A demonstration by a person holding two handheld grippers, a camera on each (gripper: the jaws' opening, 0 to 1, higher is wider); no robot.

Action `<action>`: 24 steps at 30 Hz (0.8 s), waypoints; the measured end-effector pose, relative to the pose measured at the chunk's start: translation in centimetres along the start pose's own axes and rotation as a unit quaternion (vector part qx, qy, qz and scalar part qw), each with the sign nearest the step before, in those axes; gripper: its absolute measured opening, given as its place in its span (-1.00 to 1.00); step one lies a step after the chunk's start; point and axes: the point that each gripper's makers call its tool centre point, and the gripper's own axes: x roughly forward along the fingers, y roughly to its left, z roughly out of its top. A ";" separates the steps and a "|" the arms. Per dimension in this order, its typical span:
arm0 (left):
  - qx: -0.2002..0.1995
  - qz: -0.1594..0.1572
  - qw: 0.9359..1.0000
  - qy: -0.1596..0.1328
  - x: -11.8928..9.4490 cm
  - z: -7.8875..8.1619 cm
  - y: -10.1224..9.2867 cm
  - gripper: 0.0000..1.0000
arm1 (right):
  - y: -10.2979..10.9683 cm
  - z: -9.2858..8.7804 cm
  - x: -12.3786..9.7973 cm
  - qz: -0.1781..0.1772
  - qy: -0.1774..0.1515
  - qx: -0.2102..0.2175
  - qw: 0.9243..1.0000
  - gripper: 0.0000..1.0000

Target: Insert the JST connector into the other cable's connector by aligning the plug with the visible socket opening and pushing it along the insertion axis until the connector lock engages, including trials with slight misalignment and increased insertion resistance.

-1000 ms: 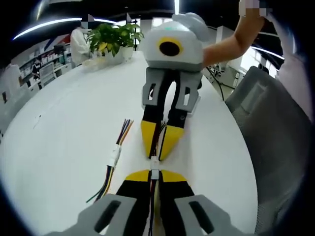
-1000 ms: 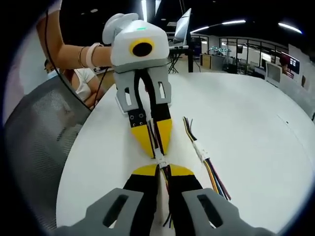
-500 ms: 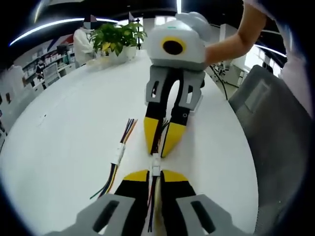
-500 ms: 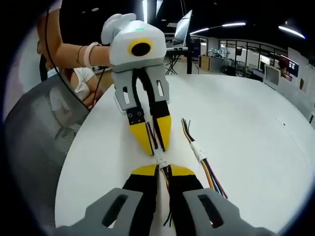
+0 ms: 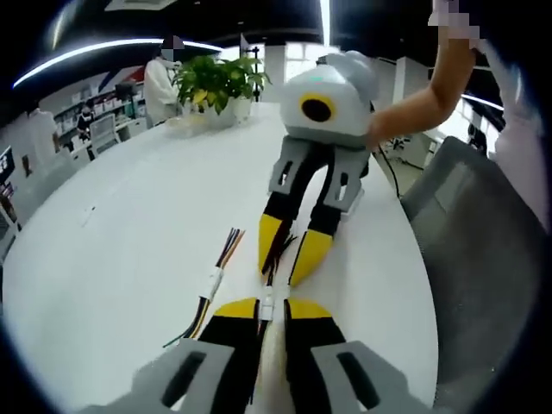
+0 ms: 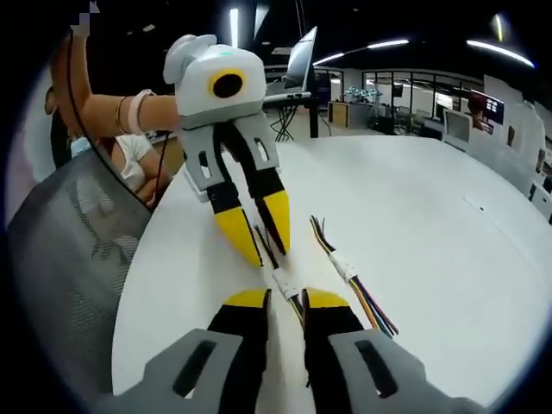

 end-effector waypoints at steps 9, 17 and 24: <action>-0.026 0.032 0.999 -0.026 -2.3 1.9 -1.2 -0.78 | 0.0 2.0 -2.1 -0.045 -0.034 0.028 0.998 -0.71; -0.056 0.065 0.994 -0.061 -4.4 3.8 -1.8 -0.78 | 1.5 4.3 -5.1 -0.070 -0.069 0.052 0.994 -0.64; -0.079 0.091 0.988 -0.094 -5.7 5.5 -2.1 -0.73 | 1.9 5.5 -7.1 -0.104 -0.092 0.061 0.988 -0.58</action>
